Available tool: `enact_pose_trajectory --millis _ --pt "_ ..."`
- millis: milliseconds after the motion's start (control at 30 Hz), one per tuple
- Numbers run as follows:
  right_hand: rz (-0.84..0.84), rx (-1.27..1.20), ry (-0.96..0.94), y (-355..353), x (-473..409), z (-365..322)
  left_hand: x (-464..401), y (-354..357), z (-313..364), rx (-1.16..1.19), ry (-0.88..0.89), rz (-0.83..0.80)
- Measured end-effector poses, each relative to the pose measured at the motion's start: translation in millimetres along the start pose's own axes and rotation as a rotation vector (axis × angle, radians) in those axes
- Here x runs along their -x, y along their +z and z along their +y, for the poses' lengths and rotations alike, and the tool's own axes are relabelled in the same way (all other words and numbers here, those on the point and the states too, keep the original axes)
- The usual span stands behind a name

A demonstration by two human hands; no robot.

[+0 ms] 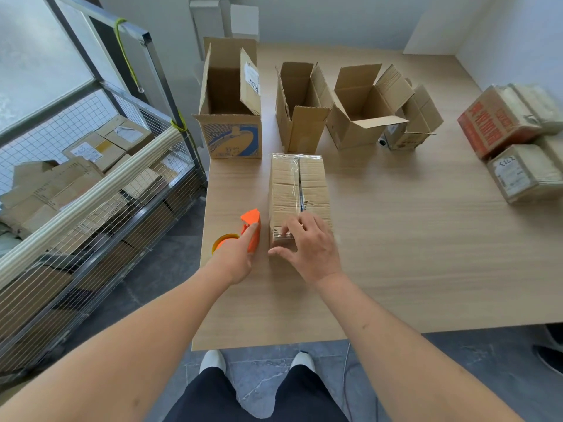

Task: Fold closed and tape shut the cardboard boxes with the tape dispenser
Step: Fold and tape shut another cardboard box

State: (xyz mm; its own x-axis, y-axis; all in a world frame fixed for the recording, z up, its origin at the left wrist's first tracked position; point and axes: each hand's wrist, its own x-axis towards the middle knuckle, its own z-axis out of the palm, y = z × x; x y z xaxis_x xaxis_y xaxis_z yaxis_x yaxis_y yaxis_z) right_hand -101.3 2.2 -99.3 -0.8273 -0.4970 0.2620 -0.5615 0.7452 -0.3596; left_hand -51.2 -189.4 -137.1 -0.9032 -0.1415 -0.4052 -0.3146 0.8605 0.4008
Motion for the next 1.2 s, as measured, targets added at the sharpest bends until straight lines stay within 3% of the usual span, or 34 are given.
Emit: enact_pose_trajectory --millis 233,400,533,633,1000,1200 --pt "-0.067 -0.045 0.005 -27.0 9.4 12.4 2.9 -18.2 13.3 -0.066 -0.035 0.343" --pt "-0.018 -0.033 0.018 -42.4 17.7 32.5 10.8 -29.4 35.6 0.018 0.338 0.499" --pt "0.021 -0.026 0.086 -49.1 24.4 53.7 12.0 -25.2 56.2 -0.113 0.525 0.375" --pt "0.004 -0.097 0.142 -50.8 22.8 61.4 15.3 -18.6 65.9 -0.07 0.444 0.291" --pt "0.034 -0.35 0.444 -49.6 20.2 74.5 22.5 -9.2 90.6 0.183 0.297 0.333" --pt "-0.032 -0.227 0.385 -48.6 22.0 73.0 23.6 -4.7 99.1 0.207 0.279 0.34"
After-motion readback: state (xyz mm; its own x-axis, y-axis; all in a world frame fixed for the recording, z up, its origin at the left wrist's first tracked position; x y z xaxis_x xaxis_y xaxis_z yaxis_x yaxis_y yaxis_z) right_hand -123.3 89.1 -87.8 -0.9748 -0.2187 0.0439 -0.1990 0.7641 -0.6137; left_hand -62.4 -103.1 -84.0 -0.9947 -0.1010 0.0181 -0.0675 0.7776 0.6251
